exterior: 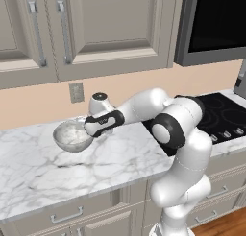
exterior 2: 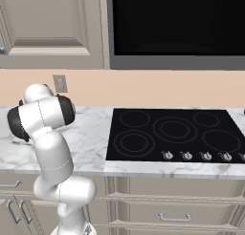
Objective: Pick the cup and bowl from the counter and place them on the counter next to the sink.
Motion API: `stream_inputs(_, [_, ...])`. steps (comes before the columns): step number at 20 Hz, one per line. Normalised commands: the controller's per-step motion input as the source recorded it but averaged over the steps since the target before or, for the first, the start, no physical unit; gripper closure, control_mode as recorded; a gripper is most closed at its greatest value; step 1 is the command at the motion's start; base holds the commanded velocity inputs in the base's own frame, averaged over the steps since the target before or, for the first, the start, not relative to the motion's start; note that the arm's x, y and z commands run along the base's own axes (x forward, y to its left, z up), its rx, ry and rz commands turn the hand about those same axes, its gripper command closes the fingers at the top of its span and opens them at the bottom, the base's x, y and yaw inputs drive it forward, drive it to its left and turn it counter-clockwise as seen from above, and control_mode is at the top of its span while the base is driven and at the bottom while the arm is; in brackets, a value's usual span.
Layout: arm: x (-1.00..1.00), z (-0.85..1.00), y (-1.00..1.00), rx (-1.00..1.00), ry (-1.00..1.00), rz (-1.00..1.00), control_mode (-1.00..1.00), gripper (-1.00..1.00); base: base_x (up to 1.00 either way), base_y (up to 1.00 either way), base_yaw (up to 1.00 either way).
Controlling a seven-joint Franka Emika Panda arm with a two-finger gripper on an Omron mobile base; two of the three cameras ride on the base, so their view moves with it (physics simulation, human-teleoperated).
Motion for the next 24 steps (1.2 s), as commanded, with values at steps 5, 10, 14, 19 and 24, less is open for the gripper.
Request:
stream_inputs(5, [0.01, 0.00, 0.00, 0.00, 0.00, 0.00, -1.00, 1.00, 0.00, 0.00, 0.00])
stream_inputs(10, [-0.24, 0.04, -0.14, 0.00, 0.00, 0.00, -1.00, 1.00, 0.00, 0.00, 0.00])
stream_inputs(14, [-0.50, 0.12, -0.28, 0.00, 0.00, 0.00, -1.00, 1.00, 0.00, 0.00, 0.00])
stream_inputs(19, [-0.57, 0.29, -0.21, 0.02, -0.01, 0.00, -1.00, 1.00, 0.00, 0.00, 0.00])
stream_inputs(24, [-0.53, 0.51, -0.19, 0.06, -0.06, 0.00, -1.00, 1.00, 0.00, 0.00, 0.00])
